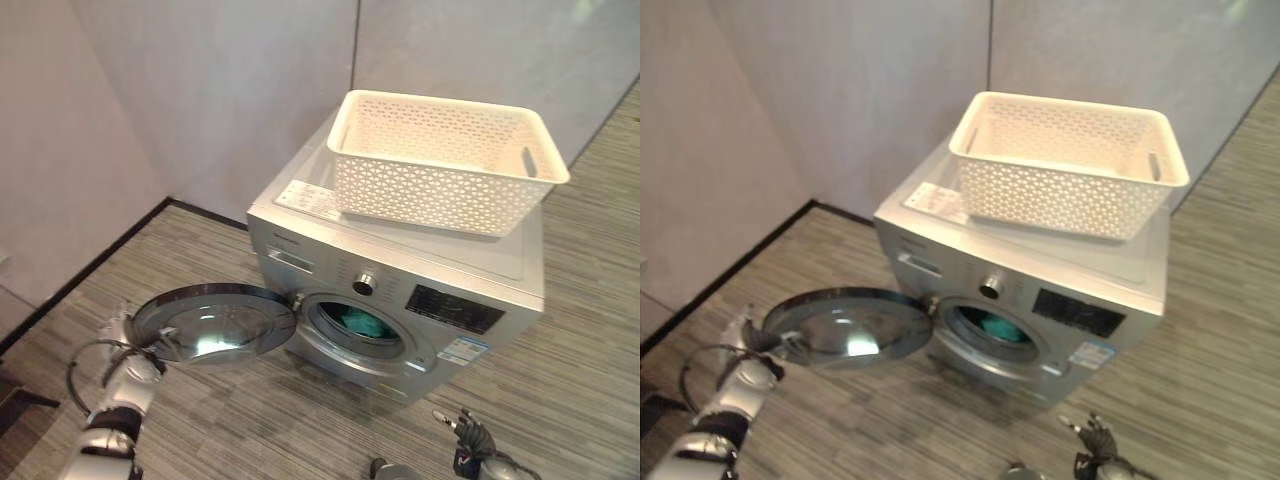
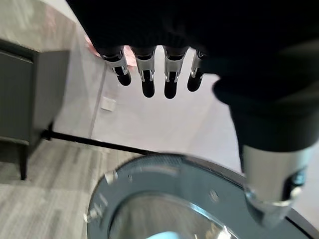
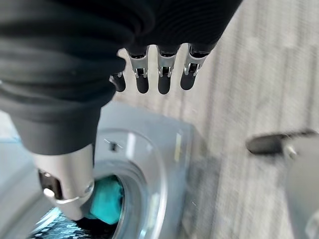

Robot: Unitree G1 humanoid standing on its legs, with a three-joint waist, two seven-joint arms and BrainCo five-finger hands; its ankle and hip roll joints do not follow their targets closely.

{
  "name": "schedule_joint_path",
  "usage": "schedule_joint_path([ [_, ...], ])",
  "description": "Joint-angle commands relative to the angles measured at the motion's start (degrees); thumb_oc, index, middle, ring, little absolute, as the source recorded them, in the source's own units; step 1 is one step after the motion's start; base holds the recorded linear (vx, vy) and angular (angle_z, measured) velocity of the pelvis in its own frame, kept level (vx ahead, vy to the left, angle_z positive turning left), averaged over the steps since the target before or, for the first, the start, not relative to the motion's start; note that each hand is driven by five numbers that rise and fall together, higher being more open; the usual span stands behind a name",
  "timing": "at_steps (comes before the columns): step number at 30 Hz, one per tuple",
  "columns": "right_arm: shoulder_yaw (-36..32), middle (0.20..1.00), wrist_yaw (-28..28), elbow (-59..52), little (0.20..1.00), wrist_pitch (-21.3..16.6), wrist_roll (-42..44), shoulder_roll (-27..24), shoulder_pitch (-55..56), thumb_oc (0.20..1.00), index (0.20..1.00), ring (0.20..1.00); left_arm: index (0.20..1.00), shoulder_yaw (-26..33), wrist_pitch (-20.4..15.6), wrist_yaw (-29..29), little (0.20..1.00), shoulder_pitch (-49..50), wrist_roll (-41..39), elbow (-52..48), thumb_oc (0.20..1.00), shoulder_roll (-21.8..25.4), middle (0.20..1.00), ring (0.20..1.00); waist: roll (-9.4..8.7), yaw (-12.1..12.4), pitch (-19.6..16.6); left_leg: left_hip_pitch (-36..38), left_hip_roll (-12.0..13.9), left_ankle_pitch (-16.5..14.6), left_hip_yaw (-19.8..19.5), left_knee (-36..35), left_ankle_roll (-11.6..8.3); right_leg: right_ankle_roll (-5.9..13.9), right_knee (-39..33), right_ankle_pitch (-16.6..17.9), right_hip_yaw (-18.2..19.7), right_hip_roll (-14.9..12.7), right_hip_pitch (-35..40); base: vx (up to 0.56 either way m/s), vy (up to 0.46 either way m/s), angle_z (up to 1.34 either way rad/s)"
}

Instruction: Grab the laundry basket,head to the washer,open it,put in the laundry and shut it.

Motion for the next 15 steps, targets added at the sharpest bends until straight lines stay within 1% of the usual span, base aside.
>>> schedule_joint_path([
  [1,0.6,1.000,1.4,-2.8,1.000,-2.4,0.3,-0.2,0.2,1.000,1.000,1.000,1.000,0.3,-2.5,0.3,1.000,-8.6,-3.1,2.1,1.000,6.1,1.000,1.000,-4.36,-1.7,1.0,4.7,0.5,-4.7,2.3,0.5,1.37,1.38,1.1,2.5,1.4,0.4,-5.9,-0.06,-0.062,-0.04],
  [3,0.7,1.000,1.8,-4.5,1.000,-3.0,1.0,-1.2,0.8,1.000,1.000,1.000,1.000,-1.9,-2.9,-0.3,1.000,-12.8,-3.6,2.8,1.000,7.9,1.000,1.000,-5.62,-2.1,2.0,2.8,1.0,-4.0,2.5,0.7,1.03,1.56,1.2,2.8,1.5,0.5,-7.6,-0.03,-0.027,-0.02],
  [4,0.9,1.000,1.8,-4.9,1.000,-3.2,1.2,-1.3,1.1,1.000,1.000,1.000,1.000,-2.6,-3.0,-0.6,1.000,-14.0,-3.9,3.0,1.000,8.3,1.000,1.000,-5.57,-2.2,2.4,2.8,1.5,-4.7,2.2,0.5,0.80,2.13,1.8,1.8,1.6,0.9,-7.8,0.00,0.000,0.00],
  [7,1.1,1.000,2.1,-5.5,1.000,-3.1,1.3,-1.9,1.3,1.000,1.000,1.000,1.000,-4.3,-3.1,-2.6,1.000,-18.2,-6.1,4.7,1.000,9.2,1.000,1.000,-6.98,-2.7,3.2,0.8,2.0,-4.4,2.1,1.0,0.65,1.92,2.7,1.5,1.7,1.1,-9.8,-0.01,-0.021,0.01],
  [9,0.6,1.000,2.1,-6.2,1.000,-2.6,1.3,-2.6,1.1,1.000,1.000,1.000,1.000,-4.4,-2.9,-4.6,1.000,-19.5,-8.4,6.2,1.000,9.2,1.000,1.000,-7.48,-3.0,3.4,0.4,2.2,-4.7,2.3,1.6,0.72,1.84,3.8,1.1,2.0,1.2,-10.5,0.01,-0.005,0.04],
  [10,0.6,1.000,2.1,-6.2,1.000,-2.6,1.3,-2.6,1.1,1.000,1.000,1.000,1.000,-4.4,-3.0,-4.6,1.000,-19.5,-8.4,6.2,1.000,9.2,1.000,1.000,-7.49,-3.0,3.4,0.4,2.2,-4.8,2.3,1.7,0.72,1.84,3.9,1.0,2.0,1.2,-10.6,0.05,-0.005,-0.02],
  [11,0.1,1.000,2.3,-6.1,1.000,-2.1,2.0,-2.8,1.2,1.000,1.000,1.000,1.000,-4.0,-2.5,-7.4,1.000,-20.0,-10.8,8.2,1.000,8.8,1.000,1.000,-7.90,-3.2,3.5,0.2,2.4,-5.4,2.3,2.9,0.85,1.74,4.5,0.6,2.1,1.4,-10.7,0.06,-0.010,-0.08],
  [13,-0.3,1.000,2.8,-6.1,1.000,-1.3,2.3,-3.1,1.1,1.000,1.000,1.000,1.000,-5.2,-1.4,-11.0,1.000,-20.9,-10.5,10.3,1.000,9.2,1.000,1.000,-8.19,-3.5,3.5,0.0,2.7,-6.1,2.4,4.0,1.01,1.80,5.0,0.4,2.5,1.6,-10.7,0.06,-0.007,-0.01],
  [15,-0.3,1.000,3.4,-6.8,1.000,-0.7,1.8,-3.5,1.2,1.000,1.000,1.000,1.000,-5.8,-0.5,-13.4,1.000,-22.0,-9.9,12.4,1.000,10.0,1.000,1.000,-8.59,-3.8,3.6,0.0,2.7,-6.6,2.5,4.5,1.17,1.81,5.3,0.3,2.8,1.9,-11.0,0.02,-0.002,0.00],
])
